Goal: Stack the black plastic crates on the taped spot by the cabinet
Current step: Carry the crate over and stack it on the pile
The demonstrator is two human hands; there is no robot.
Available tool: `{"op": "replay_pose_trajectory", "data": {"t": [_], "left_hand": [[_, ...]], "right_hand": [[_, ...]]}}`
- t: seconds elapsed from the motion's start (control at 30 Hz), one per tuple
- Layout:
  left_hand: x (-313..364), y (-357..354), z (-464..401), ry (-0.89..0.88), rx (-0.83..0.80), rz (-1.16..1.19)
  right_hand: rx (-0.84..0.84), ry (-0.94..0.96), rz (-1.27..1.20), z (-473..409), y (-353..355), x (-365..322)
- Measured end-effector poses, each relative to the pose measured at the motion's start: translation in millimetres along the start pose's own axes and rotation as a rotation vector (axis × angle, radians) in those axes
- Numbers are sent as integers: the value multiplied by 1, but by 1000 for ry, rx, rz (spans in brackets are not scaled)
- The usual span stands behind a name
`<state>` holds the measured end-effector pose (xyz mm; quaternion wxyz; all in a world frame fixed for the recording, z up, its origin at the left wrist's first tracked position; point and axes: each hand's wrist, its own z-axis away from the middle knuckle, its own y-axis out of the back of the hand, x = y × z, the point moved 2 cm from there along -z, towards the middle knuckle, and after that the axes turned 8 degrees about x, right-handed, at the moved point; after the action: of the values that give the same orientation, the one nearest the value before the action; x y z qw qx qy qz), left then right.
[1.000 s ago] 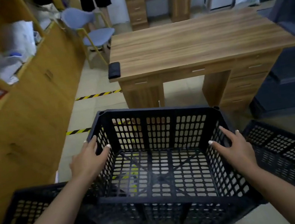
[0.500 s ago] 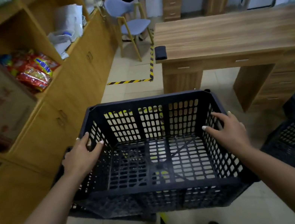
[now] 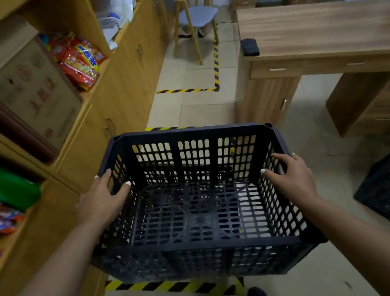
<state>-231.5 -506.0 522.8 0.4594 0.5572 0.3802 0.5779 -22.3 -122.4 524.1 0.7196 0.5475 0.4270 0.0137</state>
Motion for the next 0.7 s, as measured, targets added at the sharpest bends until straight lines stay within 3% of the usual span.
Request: {"op": "replay_pose_trajectory", "data": {"t": [0.3,0.47,0.7], "left_hand": [[-47,-25,8,19,-26,-74],[-43,-27,25,-9,-44,-203],[-52,-29,38,-60,-31,-143]], "right_hand": [[55,65,87,19,-18,-10],[-38,152,192,22,-19,-3],[-178,233,169,31,-5,14]]}}
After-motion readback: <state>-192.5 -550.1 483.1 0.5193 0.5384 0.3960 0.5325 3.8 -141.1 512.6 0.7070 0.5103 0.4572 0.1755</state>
